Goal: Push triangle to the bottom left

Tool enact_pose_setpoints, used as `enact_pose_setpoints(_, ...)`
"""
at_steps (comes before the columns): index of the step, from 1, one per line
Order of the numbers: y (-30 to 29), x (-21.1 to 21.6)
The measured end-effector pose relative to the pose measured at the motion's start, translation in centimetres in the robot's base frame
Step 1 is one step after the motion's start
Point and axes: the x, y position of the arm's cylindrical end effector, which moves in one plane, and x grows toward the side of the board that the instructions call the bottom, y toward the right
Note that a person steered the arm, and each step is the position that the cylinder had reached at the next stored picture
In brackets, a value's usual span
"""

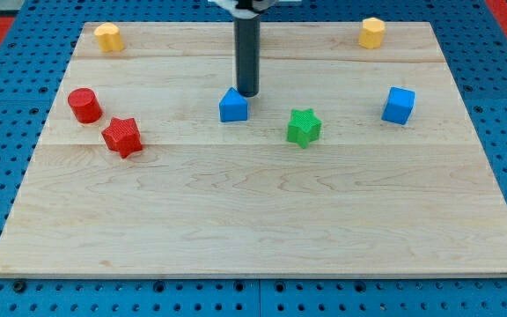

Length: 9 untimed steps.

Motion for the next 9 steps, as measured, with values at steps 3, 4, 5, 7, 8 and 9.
enact_pose_setpoints(3, -1.9, 15.4)
enact_pose_setpoints(4, -4.8, 17.1)
enact_pose_setpoints(5, -12.1, 17.4)
enact_pose_setpoints(7, -3.3, 15.5)
enact_pose_setpoints(8, -7.3, 12.9)
enact_pose_setpoints(9, -12.5, 15.9)
